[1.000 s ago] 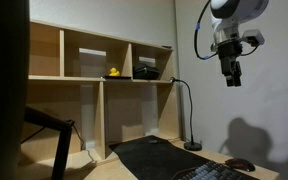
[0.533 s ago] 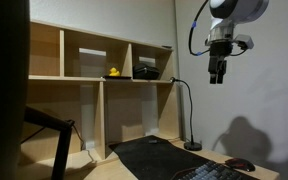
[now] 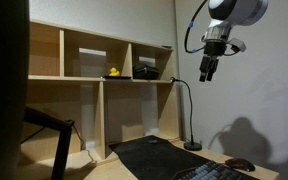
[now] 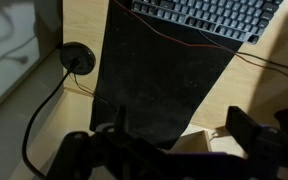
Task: Pick the duck from the top cabinet and put it on the desk
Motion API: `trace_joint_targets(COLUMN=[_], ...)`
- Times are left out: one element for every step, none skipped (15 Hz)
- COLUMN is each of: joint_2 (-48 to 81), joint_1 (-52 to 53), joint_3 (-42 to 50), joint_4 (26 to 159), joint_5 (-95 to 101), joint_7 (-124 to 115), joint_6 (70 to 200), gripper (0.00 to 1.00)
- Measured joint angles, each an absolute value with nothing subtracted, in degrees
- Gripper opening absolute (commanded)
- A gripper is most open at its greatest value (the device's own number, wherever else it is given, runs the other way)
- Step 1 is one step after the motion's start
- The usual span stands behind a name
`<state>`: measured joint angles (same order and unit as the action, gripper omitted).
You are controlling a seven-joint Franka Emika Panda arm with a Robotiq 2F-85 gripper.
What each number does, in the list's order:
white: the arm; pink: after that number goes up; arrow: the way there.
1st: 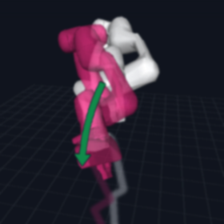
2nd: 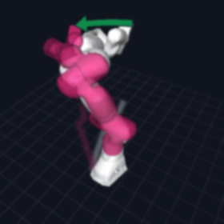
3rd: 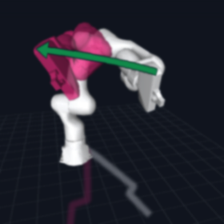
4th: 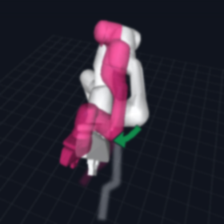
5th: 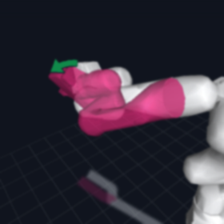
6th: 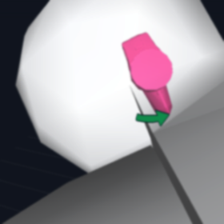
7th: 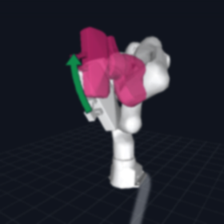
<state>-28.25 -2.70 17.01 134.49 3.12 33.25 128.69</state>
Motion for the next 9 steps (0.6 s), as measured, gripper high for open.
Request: trace_joint_targets(joint_2=[-28.26, -28.27, -28.26, -28.76, -30.2, -32.07, -34.18, -36.13, -37.89], joint_1=[-2.44, -1.59, -0.37, 0.79, 2.08, 3.41, 4.71, 6.14, 7.77], joint_3=[17.17, 17.73, 18.47, 18.4, 17.72, 16.89, 15.85, 14.97, 14.44], joint_4=[134.48, 134.54, 134.6, 134.12, 132.91, 131.64, 130.35, 128.92, 127.26], joint_5=[2.84, 0.96, -1.64, -3.96, -6.13, -8.24, -10.21, -12.04, -13.66], joint_7=[34.81, 37.41, 39.76, 40.47, 40.45, 40.39, 40.01, 39.46, 39.23], joint_6=[129.13, 130.51, 132.58, 133.04, 132.68, 132.3, 131.99, 131.79, 131.37], gripper=[1.0, 1.0, 1.0, 1.0, 1.0, 1.0, 1.0, 1.0, 1.0])
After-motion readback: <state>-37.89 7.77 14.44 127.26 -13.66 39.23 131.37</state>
